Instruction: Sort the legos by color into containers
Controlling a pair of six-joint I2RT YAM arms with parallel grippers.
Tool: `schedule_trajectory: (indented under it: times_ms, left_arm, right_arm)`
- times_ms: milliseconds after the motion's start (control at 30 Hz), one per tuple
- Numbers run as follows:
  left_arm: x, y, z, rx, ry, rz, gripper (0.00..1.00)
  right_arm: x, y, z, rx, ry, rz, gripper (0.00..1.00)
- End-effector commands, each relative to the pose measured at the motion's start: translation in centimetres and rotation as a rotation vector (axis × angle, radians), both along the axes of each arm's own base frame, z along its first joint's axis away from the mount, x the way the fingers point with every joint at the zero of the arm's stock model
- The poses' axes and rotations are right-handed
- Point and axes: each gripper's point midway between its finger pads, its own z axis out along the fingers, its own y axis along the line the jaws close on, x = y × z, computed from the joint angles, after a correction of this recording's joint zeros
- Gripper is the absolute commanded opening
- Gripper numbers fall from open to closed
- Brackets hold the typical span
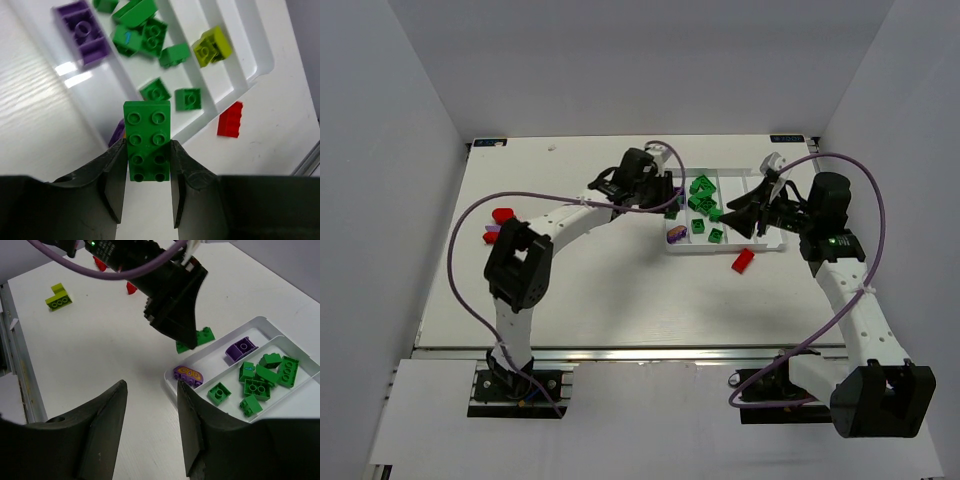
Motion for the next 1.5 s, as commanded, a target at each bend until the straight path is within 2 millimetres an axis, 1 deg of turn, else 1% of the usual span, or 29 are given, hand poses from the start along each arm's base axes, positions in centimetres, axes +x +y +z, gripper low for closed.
schedule_trajectory:
  times_ms: [0, 67, 100, 133, 200, 233, 267, 333, 367, 600, 767, 800, 867, 900, 933, 967, 1000, 1033, 1067, 1100, 1133, 1167, 1200, 1233, 1267, 1300, 1367, 1400, 1467]
  left_arm:
    - [1.6, -2.7, -0.4, -0.004, -0.042, -0.044, 0.03]
    - [2.6, -4.4, 0.5, -0.024, -0.063, -0.055, 0.06]
    - [2.4, -4.7, -2.1, 0.000, -0.024, -0.059, 0.08]
    - [3.5, -5.9, 0.0, -0.035, -0.066, -0.061, 0.13]
    - [3.7, -7.2, -0.3, -0.036, -0.066, -0.070, 0.18]
    - [3.9, -7.5, -2.1, -0.009, -0.044, -0.066, 0.21]
    - [4.2, -8.4, -1.0, -0.021, -0.067, -0.071, 0.26]
    - [4.5, -8.9, -2.6, 0.008, -0.052, -0.066, 0.33]
    - [4.6, -9.4, -2.1, 0.001, -0.064, -0.071, 0.37]
    - [4.8, -9.9, -2.0, 0.004, -0.093, -0.063, 0.53]
    - [4.7, -9.4, 0.7, 0.001, -0.136, -0.058, 0.60]
    - [4.8, -8.9, 2.7, -0.005, -0.169, -0.044, 0.60]
    - [4.3, -7.6, 3.2, 0.030, -0.192, -0.036, 0.62]
    - [4.1, -6.6, 6.0, 0.030, -0.243, -0.011, 0.62]
    - [3.4, -5.2, 5.0, 0.082, -0.243, -0.010, 0.63]
    - [2.8, -4.3, 5.6, 0.092, -0.256, 0.000, 0.65]
    - [2.6, -2.4, 10.1, 0.060, -0.347, 0.072, 0.66]
    - [1.9, -1.1, 10.6, 0.062, -0.362, 0.097, 0.69]
    - [0.4, 0.7, 7.8, 0.108, -0.325, 0.109, 0.77]
    - [-0.4, 1.9, 8.4, 0.101, -0.340, 0.130, 0.84]
    - [-1.6, 3.6, 12.4, 0.035, -0.407, 0.183, 0.93]
    - [-2.9, 5.1, 10.0, 0.064, -0.378, 0.195, 0.98]
    - [-3.7, 6.2, 10.6, 0.050, -0.389, 0.219, 0.98]
    - [-4.7, 7.7, 13.3, 0.000, -0.439, 0.255, 0.98]
    - [-5.6, 8.8, 12.0, 0.022, -0.425, 0.264, 0.98]
    - [-6.2, 9.5, 12.1, 0.023, -0.431, 0.271, 0.98]
    - [-7.2, 11.4, 13.5, 0.027, -0.477, 0.303, 0.98]
    - [-7.6, 12.3, 12.7, 0.059, -0.480, 0.306, 0.98]
    - [-7.8, 14.9, 13.8, 0.120, -0.542, 0.379, 0.98]
  right_arm:
    - [0.0, -0.3, 1.1, 0.018, -0.046, -0.007, 0.49]
    - [0.2, -0.5, 1.1, 0.017, -0.049, -0.014, 0.48]
    - [0.2, -0.5, 1.0, 0.016, -0.046, -0.017, 0.48]
    - [0.3, -0.5, 1.0, 0.016, -0.043, -0.020, 0.48]
    - [0.5, -0.7, 0.8, 0.014, -0.042, -0.028, 0.48]
    - [0.5, -0.7, 0.8, 0.013, -0.042, -0.029, 0.48]
    - [0.6, -0.8, 0.8, 0.012, -0.041, -0.034, 0.48]
    - [0.7, -0.8, 0.6, 0.011, -0.037, -0.036, 0.48]
    - [0.8, -0.9, 0.6, 0.011, -0.034, -0.040, 0.48]
    - [1.0, -1.2, 0.4, 0.010, -0.031, -0.052, 0.49]
    - [1.1, -1.3, 0.3, 0.010, -0.027, -0.055, 0.50]
    - [1.1, -1.3, 0.3, 0.010, -0.026, -0.052, 0.51]
    - [1.6, -2.2, 0.3, 0.010, -0.025, -0.084, 0.52]
    - [1.6, -2.3, 0.2, 0.013, -0.018, -0.088, 0.52]
    - [1.9, -2.5, 0.1, 0.014, -0.008, -0.102, 0.53]
    - [2.2, -2.8, 0.1, 0.015, -0.002, -0.117, 0.53]
    - [2.8, -3.2, -0.4, 0.009, 0.024, -0.157, 0.52]
    - [3.1, -3.5, -0.5, 0.003, 0.034, -0.179, 0.52]
    - [3.4, -3.8, -0.5, -0.003, 0.040, -0.202, 0.52]
    - [3.7, -4.1, -0.9, -0.013, 0.058, -0.228, 0.52]
    - [4.5, -4.8, -1.3, -0.031, 0.066, -0.286, 0.52]
    - [4.8, -5.2, -1.6, -0.044, 0.071, -0.317, 0.53]
    - [5.1, -5.8, -2.1, -0.060, 0.091, -0.357, 0.54]
    - [6.1, -7.3, -2.6, -0.085, 0.105, -0.468, 0.66]
    - [6.6, -8.1, -3.0, -0.098, 0.116, -0.526, 0.76]
    - [6.8, -8.9, -3.9, -0.121, 0.137, -0.573, 0.89]
    - [7.3, -10.9, -5.7, -0.157, 0.181, -0.705, 0.89]
    - [7.0, -11.5, -7.4, -0.174, 0.217, -0.741, 0.89]
    - [7.1, -13.0, -9.4, -0.205, 0.263, -0.844, 0.89]
